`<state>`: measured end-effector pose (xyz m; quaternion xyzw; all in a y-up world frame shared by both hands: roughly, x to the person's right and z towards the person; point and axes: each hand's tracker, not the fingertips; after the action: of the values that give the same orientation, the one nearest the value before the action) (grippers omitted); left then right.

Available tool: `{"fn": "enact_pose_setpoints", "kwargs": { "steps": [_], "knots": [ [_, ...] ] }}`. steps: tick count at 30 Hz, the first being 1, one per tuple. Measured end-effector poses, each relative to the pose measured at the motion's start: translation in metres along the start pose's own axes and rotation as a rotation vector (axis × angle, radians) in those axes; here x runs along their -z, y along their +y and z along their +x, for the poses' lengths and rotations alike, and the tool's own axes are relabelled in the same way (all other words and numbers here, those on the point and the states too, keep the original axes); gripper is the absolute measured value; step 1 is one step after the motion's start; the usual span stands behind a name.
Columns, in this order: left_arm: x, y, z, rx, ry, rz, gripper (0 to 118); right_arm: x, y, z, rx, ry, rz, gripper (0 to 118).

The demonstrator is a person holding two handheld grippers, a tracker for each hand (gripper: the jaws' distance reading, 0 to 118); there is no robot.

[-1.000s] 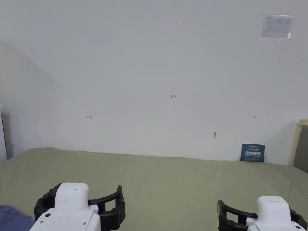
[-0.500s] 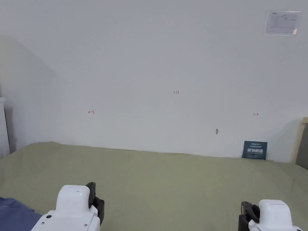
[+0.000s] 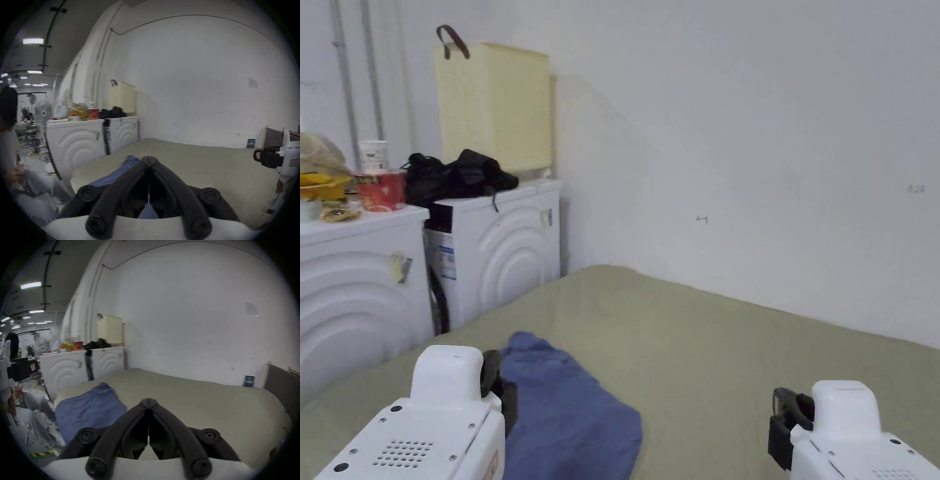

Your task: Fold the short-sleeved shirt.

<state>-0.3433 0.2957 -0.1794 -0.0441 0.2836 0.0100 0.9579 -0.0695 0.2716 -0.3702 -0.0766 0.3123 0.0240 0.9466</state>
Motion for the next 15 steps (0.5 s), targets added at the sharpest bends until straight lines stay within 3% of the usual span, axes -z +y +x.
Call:
{"fn": "enact_pose_setpoints", "kwargs": {
  "steps": [4,8,15],
  "knots": [
    [-0.014,-0.008,-0.031,-0.012,0.078,-0.030,0,0.023,-0.004,-0.032,-0.024,0.082,-0.024,0],
    [-0.008,-0.017,-0.039,-0.013,0.102,-0.063,0,0.037,-0.007,-0.041,-0.018,0.111,-0.036,0],
    [0.077,-0.018,-0.021,0.027,0.011,-0.179,0,0.067,-0.009,-0.028,-0.029,0.083,-0.078,0]
  ]
}}
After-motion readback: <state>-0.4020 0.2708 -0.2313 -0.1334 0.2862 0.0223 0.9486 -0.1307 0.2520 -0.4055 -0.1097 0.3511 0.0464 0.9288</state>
